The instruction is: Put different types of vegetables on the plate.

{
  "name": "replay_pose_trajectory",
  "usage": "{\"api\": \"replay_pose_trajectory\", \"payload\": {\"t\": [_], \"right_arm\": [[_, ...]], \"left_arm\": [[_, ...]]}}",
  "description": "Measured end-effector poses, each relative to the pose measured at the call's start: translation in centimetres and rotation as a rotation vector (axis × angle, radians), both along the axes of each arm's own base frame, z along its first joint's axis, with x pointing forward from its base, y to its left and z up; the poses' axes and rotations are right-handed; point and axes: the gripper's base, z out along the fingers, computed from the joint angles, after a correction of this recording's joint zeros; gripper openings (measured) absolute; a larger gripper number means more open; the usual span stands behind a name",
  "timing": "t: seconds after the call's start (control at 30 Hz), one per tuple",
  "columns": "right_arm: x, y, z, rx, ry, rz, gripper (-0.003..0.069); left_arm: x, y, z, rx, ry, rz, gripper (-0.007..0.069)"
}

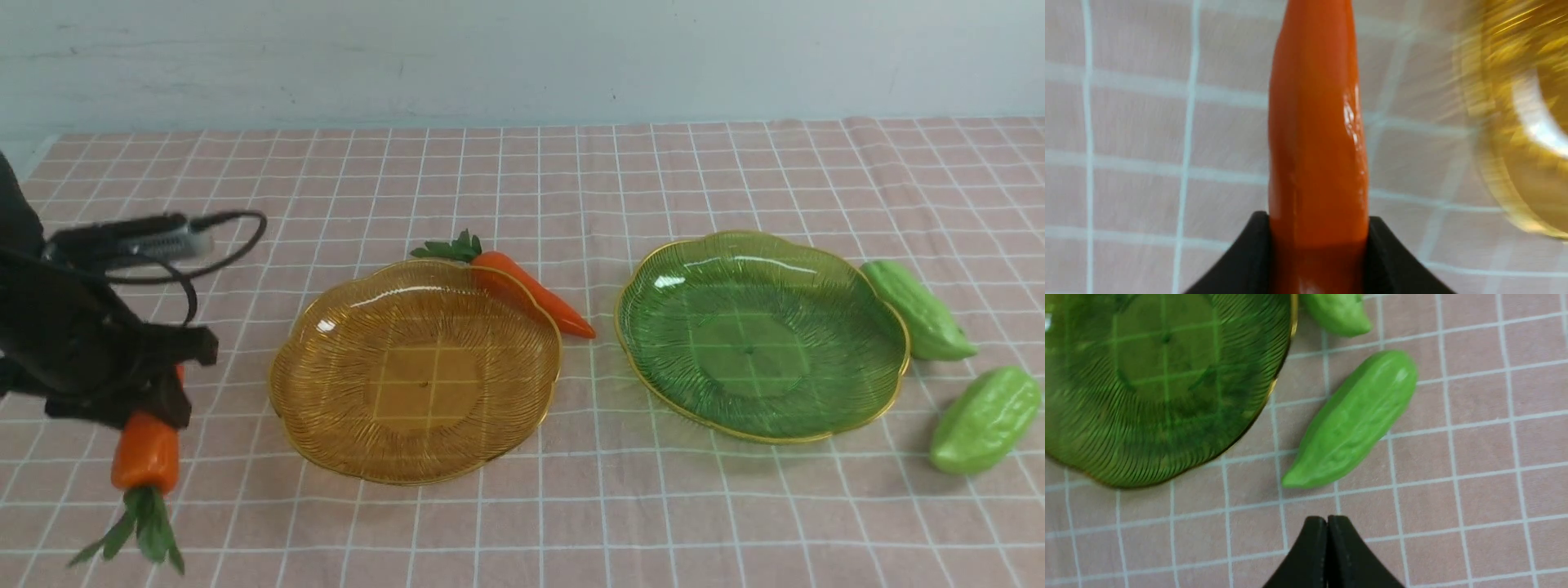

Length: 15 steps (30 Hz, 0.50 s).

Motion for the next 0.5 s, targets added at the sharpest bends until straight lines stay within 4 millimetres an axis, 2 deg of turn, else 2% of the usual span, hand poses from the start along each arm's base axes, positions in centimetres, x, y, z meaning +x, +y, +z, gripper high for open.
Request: {"api": "replay_pose_trajectory", "payload": {"t": [0.03, 0.07, 0.1, 0.17, 0.23, 0.37, 0.4, 0.5], "right_arm": [[1.3, -2.0, -0.1, 0.029, 0.008, -0.083, -0.0017], [1.6, -2.4, -0.1, 0.035, 0.009, -0.102, -0.0017], [2.5, -3.5, -0.3, 0.057, 0.011, -0.15, -0.0017], [4.0, -5.2, -0.8, 0.087, 0.022, -0.226, -0.0008], [5.2, -5.7, -1.7, 0.095, 0.044, -0.24, 0.0006], [7.4, -6.2, -4.9, 0.111, 0.122, -0.245, 0.0097], [7.6, -6.2, -5.2, 0.112, 0.13, -0.243, 0.0111], [9.0, -6.5, -7.8, 0.121, 0.169, -0.253, 0.0257]], "left_arm": [[0.5, -0.8, 2.5, -0.01, -0.089, -0.04, 0.0209], [0.5, -1.1, 3.1, -0.016, -0.109, -0.048, 0.0209], [0.8, -2.2, 5.1, -0.037, -0.207, -0.097, 0.0209], [1.2, -3.9, 6.9, -0.065, -0.319, -0.173, 0.0209], [1.8, -6.1, 8.1, -0.093, -0.442, -0.263, 0.0209], [3.2, -9.0, 7.6, -0.082, -0.571, -0.383, 0.0211], [3.2, -9.0, 7.6, -0.082, -0.571, -0.383, 0.0211], [4.8, -10.3, 5.5, -0.06, -0.589, -0.418, 0.0249]]}}
